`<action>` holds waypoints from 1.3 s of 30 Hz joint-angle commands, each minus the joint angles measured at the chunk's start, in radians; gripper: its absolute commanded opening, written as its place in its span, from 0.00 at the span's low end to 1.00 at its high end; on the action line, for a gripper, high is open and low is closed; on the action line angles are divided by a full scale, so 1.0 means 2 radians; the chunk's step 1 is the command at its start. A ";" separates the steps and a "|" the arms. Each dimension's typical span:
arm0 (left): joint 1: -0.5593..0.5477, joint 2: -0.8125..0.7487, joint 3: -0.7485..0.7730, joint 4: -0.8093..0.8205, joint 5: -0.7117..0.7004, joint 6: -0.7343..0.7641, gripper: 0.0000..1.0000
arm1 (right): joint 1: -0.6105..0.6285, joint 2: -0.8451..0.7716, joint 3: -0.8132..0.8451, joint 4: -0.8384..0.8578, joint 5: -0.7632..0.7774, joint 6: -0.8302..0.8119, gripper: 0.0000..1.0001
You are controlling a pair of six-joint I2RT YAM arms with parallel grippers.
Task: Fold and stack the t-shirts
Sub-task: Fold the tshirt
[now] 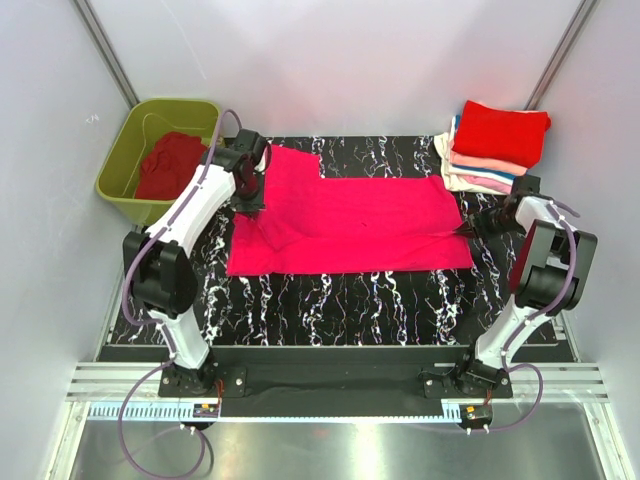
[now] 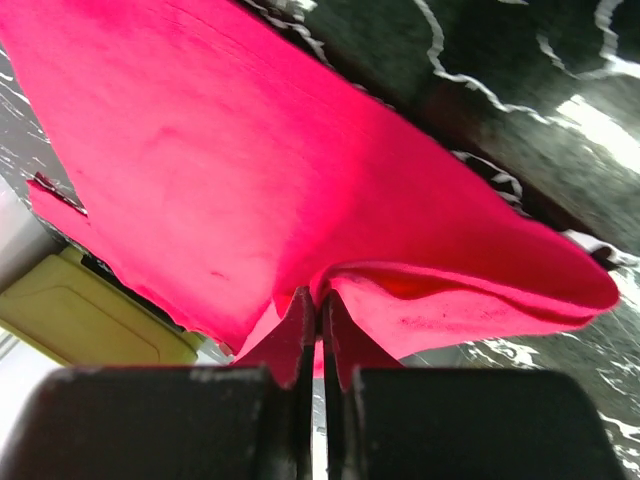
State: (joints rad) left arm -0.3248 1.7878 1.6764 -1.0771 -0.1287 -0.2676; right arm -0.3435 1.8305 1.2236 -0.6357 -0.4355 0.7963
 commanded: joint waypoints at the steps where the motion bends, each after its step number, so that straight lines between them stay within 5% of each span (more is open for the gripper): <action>1: 0.005 0.015 0.040 -0.002 -0.002 0.021 0.03 | 0.006 0.015 0.029 -0.006 0.005 -0.005 0.00; 8: 0.016 0.069 0.067 -0.008 -0.010 0.023 0.11 | 0.008 0.046 0.048 -0.005 0.008 -0.009 0.09; 11: 0.027 0.109 0.093 -0.013 -0.016 0.023 0.22 | 0.008 0.066 0.068 -0.008 0.010 -0.010 0.42; 15: 0.045 0.155 0.172 -0.030 -0.016 0.016 0.30 | 0.007 0.088 0.130 -0.046 0.032 -0.017 0.66; 19: 0.047 0.116 0.200 -0.031 -0.028 0.003 0.82 | 0.006 0.065 0.184 -0.092 0.089 -0.047 0.93; 20: 0.047 0.082 0.176 -0.024 -0.028 0.002 0.86 | 0.005 0.056 0.187 -0.099 0.102 -0.050 0.99; 22: 0.047 0.028 0.140 -0.009 -0.027 -0.010 0.93 | 0.002 0.020 0.168 -0.104 0.120 -0.055 1.00; 30: 0.054 -0.173 -0.207 0.137 0.027 -0.072 0.91 | -0.001 -0.106 -0.055 -0.037 0.117 -0.061 0.95; 35: 0.095 -0.225 -0.355 0.219 0.102 -0.117 0.91 | -0.002 -0.091 -0.081 -0.027 0.125 -0.074 0.92; 39: 0.126 -0.222 -0.400 0.263 0.128 -0.124 0.91 | -0.002 -0.068 -0.075 -0.020 0.137 -0.077 0.86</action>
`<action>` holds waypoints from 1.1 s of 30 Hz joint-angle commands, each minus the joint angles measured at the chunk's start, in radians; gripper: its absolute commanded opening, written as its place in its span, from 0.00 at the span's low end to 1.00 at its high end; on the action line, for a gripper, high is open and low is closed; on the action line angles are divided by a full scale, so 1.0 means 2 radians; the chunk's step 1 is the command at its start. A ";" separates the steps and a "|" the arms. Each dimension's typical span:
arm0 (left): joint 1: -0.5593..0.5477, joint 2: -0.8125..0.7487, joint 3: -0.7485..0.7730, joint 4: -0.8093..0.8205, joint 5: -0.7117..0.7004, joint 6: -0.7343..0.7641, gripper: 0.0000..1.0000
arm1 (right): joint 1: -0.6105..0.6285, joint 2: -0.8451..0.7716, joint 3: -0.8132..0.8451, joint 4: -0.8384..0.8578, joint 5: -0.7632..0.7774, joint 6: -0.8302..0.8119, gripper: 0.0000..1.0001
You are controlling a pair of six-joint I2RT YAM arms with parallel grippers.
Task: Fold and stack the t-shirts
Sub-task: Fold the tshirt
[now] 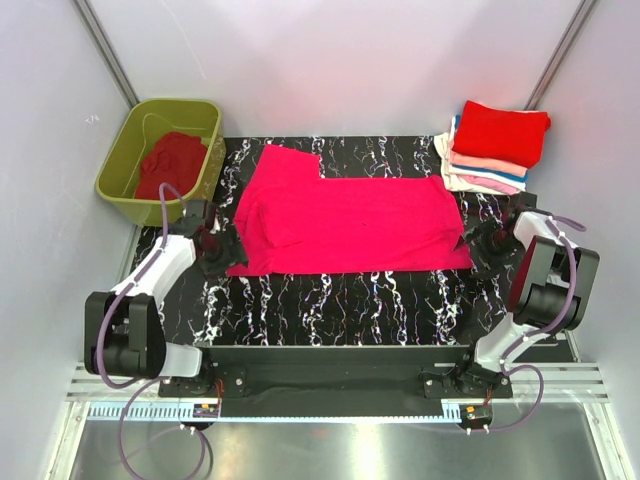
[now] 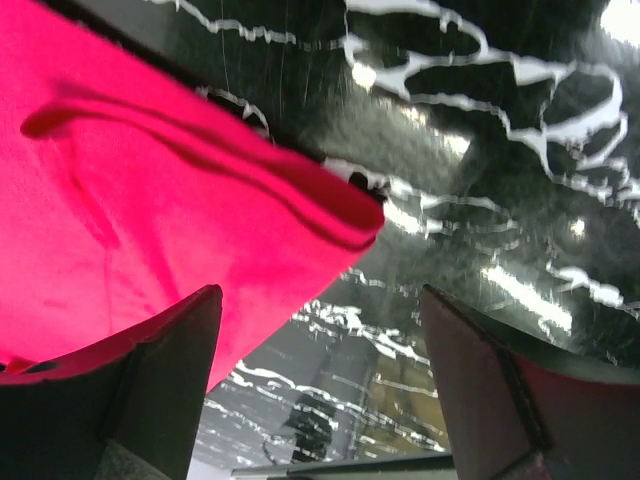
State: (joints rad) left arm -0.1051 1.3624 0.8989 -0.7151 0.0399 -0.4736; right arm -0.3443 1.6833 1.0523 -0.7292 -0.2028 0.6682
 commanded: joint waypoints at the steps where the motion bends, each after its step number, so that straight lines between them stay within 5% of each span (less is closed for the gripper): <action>1: 0.024 -0.007 -0.015 0.086 0.043 -0.020 0.91 | -0.001 0.012 0.012 0.027 0.022 -0.013 0.85; 7: 0.052 0.018 -0.042 0.121 0.057 -0.029 0.91 | -0.001 0.051 0.018 0.049 0.018 -0.007 0.74; 11: 0.053 0.027 -0.044 0.127 0.055 -0.043 0.90 | -0.001 0.066 0.019 0.060 0.015 -0.012 0.28; 12: 0.053 0.025 -0.045 0.129 0.051 -0.046 0.90 | -0.001 0.068 0.018 0.060 0.022 -0.013 0.09; 13: 0.052 0.023 -0.051 0.132 0.049 -0.055 0.90 | -0.001 0.067 0.018 0.059 0.027 -0.013 0.02; 20: 0.052 0.033 -0.078 0.173 0.050 -0.080 0.86 | -0.002 0.070 0.014 0.062 0.019 -0.017 0.00; 23: 0.052 0.048 -0.084 0.196 0.048 -0.088 0.77 | -0.002 0.069 0.012 0.066 0.018 -0.017 0.00; 24: 0.052 0.053 -0.087 0.212 0.048 -0.089 0.71 | -0.002 0.070 0.011 0.068 0.016 -0.017 0.00; 27: 0.053 0.070 -0.084 0.238 0.048 -0.094 0.34 | -0.003 0.074 0.012 0.066 0.021 -0.012 0.00; 28: 0.052 0.079 -0.076 0.237 0.049 -0.093 0.03 | -0.005 0.075 0.012 0.065 0.022 -0.010 0.00; 33: 0.052 0.023 -0.064 0.161 0.005 -0.095 0.00 | -0.036 0.038 -0.005 0.034 0.079 0.000 0.00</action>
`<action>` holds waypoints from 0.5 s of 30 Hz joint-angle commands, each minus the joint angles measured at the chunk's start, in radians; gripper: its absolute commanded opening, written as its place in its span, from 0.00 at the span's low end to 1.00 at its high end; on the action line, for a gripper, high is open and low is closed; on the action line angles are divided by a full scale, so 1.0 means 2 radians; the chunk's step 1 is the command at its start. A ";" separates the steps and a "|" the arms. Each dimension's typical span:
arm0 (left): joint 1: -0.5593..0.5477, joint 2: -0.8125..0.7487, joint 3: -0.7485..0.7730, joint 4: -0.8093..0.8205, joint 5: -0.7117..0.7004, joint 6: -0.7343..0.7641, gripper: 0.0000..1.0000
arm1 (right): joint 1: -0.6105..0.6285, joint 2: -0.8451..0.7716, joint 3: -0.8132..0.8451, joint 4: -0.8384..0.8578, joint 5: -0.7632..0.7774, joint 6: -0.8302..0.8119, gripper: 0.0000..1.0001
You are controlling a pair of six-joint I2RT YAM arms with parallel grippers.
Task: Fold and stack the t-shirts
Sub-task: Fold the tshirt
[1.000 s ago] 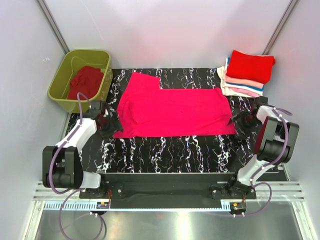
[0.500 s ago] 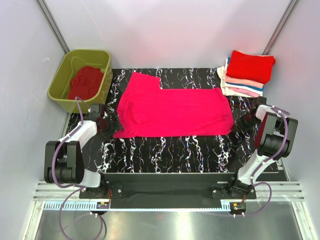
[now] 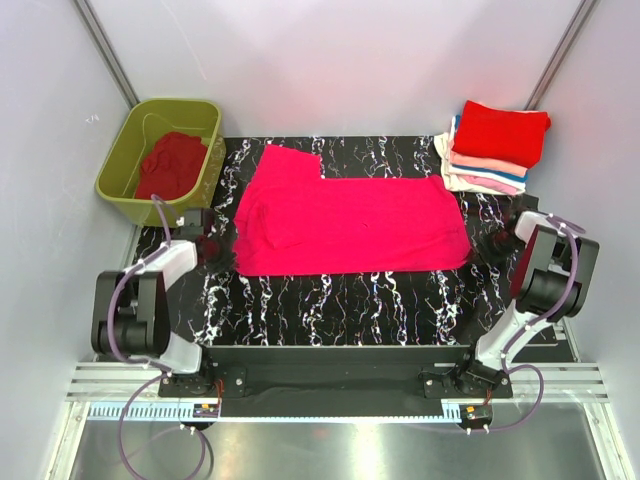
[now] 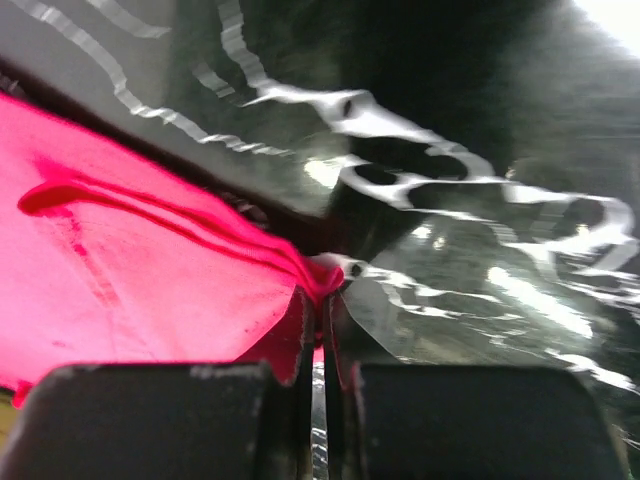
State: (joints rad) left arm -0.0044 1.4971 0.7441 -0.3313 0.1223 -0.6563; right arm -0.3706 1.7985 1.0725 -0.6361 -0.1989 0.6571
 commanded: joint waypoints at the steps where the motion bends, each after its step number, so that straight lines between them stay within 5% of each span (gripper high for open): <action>1: 0.001 -0.083 0.006 -0.044 -0.043 -0.007 0.00 | -0.026 -0.031 -0.019 -0.017 0.086 0.009 0.00; 11: 0.001 -0.253 -0.074 -0.136 -0.044 -0.038 0.00 | -0.029 -0.108 -0.092 -0.038 0.109 0.024 0.00; 14: -0.006 -0.287 -0.094 -0.153 -0.033 -0.054 0.07 | -0.033 -0.112 -0.105 -0.039 0.109 0.014 0.03; 15: -0.018 -0.301 -0.089 -0.163 -0.044 -0.067 0.17 | -0.036 -0.115 -0.107 -0.040 0.108 0.011 0.09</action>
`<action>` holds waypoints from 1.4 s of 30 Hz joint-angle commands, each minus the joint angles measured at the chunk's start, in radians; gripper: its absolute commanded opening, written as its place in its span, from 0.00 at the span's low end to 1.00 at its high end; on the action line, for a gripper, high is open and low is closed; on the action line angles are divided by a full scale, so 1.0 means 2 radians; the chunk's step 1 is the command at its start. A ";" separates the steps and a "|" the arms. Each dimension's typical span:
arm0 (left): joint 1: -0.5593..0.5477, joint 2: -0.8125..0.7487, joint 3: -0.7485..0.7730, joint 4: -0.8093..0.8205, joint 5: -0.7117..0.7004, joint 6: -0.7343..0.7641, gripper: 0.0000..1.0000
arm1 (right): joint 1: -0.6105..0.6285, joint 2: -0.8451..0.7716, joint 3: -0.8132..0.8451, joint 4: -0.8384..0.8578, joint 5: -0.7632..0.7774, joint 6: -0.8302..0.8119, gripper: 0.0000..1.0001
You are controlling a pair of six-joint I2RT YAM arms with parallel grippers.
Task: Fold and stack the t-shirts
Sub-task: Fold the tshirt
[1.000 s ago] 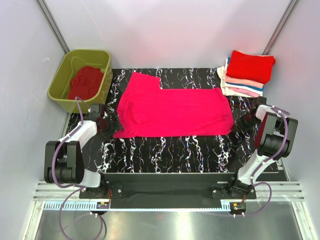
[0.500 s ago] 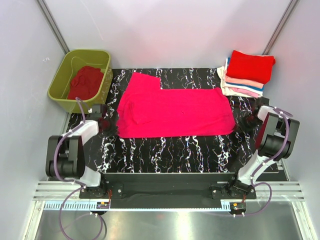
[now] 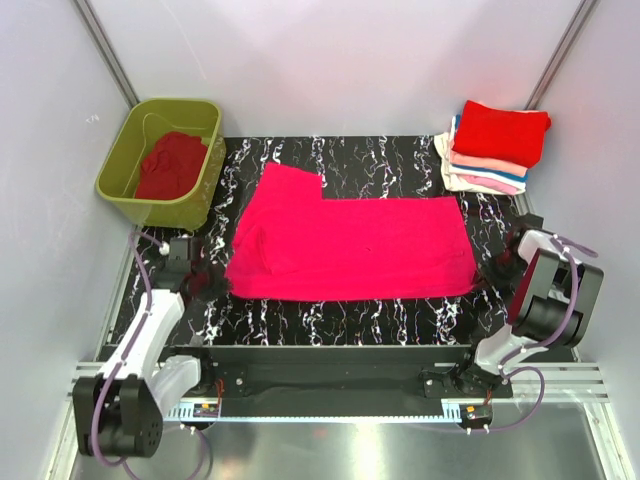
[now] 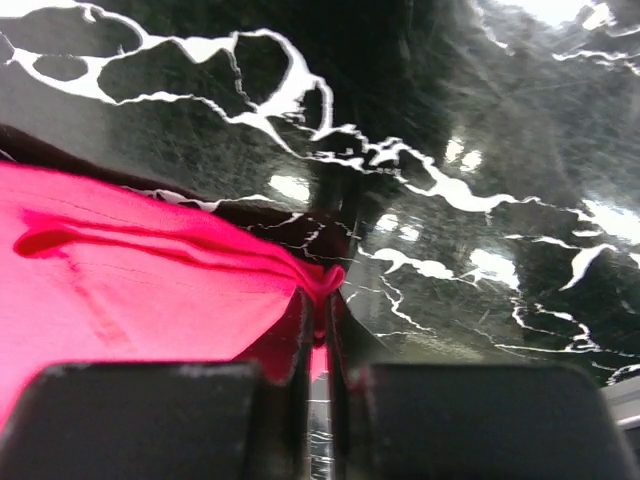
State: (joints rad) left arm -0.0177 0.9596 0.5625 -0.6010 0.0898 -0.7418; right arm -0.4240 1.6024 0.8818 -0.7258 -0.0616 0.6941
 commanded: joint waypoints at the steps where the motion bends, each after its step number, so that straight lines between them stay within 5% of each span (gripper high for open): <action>1: -0.013 -0.040 0.001 -0.032 -0.023 -0.031 0.26 | -0.013 -0.020 -0.011 0.004 0.039 -0.010 0.43; 3: -0.013 -0.060 -0.001 -0.038 -0.011 -0.039 0.49 | -0.022 -0.023 -0.004 0.001 0.042 -0.020 0.92; 4: -0.013 -0.066 -0.001 -0.038 -0.012 -0.037 0.53 | -0.024 -0.023 0.002 -0.003 0.045 -0.021 0.99; 14: -0.056 -0.014 0.041 0.022 -0.020 0.009 0.43 | -0.009 -0.118 0.002 0.025 -0.024 -0.021 1.00; 20: -0.120 0.076 0.055 0.089 -0.037 -0.014 0.40 | 0.164 -0.231 -0.020 0.051 -0.013 0.012 0.99; 29: -0.144 0.195 0.092 0.142 -0.043 -0.016 0.45 | 0.288 -0.426 -0.266 0.244 -0.109 0.060 0.99; 34: -0.151 0.220 0.098 0.154 -0.043 -0.021 0.49 | 0.293 -0.450 -0.285 0.280 -0.123 0.052 0.99; 42: -0.162 0.258 0.115 0.166 -0.043 -0.024 0.51 | 0.293 -0.376 -0.281 0.315 -0.137 0.049 0.98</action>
State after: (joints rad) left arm -0.3305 1.4605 0.7399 -0.3298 0.0284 -0.7837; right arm 0.1555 0.8349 0.2993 -0.1738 -0.3096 0.7940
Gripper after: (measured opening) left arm 0.507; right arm 0.981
